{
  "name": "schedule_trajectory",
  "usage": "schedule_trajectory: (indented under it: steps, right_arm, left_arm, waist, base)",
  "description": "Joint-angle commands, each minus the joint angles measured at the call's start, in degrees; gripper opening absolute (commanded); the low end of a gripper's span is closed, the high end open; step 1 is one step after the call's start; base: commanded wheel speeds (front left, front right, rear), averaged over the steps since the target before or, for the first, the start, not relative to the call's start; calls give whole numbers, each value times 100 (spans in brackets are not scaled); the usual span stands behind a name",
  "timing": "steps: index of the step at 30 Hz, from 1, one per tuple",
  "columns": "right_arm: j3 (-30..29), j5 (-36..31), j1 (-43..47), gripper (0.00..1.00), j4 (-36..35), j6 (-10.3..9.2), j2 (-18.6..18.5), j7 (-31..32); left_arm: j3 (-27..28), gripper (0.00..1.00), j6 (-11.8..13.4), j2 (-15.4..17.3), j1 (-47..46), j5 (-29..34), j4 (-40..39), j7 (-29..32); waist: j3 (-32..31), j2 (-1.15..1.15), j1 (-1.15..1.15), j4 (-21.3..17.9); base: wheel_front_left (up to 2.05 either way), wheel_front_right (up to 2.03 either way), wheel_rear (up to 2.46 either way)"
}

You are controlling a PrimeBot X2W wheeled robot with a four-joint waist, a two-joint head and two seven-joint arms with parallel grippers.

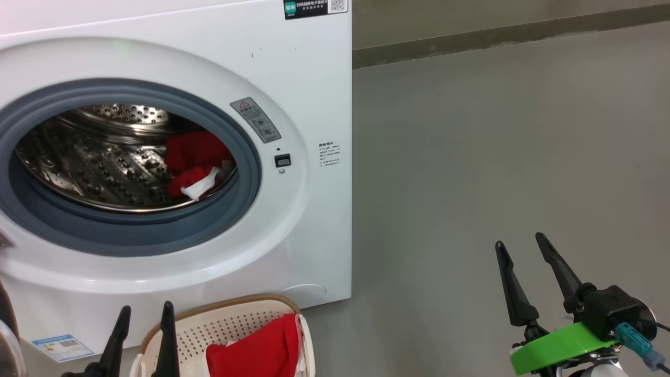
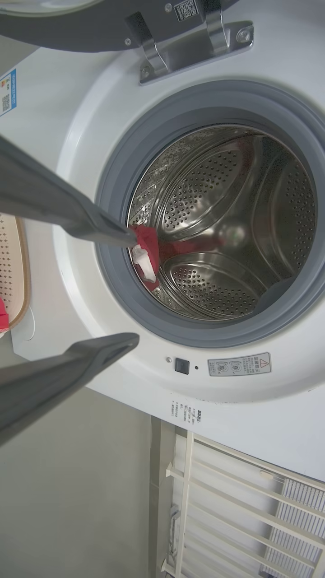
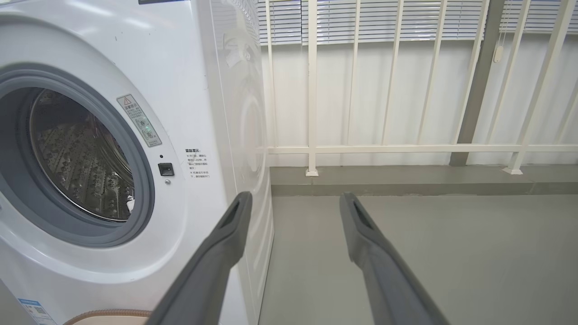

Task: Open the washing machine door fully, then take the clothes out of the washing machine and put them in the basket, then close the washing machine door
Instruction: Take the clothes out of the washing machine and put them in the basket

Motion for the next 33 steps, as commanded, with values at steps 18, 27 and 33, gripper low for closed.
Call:
schedule_trajectory:
  steps: [18, 27, 33]
  right_arm:
    - [239, -24, -484, 100, -187, 37, -38, -37]
    - [269, 58, -892, 100, -290, 37, -90, -37]
    - [322, 114, -1217, 100, -370, 37, -183, -37]
  left_arm:
    - [249, 100, 194, 165, -1638, -197, 769, 201]
    - [247, 100, 111, 354, -2754, -341, 1388, 250]
    - [189, 100, 46, 460, -3742, -414, 2111, 239]
  waist:
    - [802, 0, 0, 142]
    - [1523, 0, 0, 90]
    - [2074, 0, 0, 37]
  base:
    - [0, 0, 0]
    - [0, 0, 0]
    - [0, 0, 0]
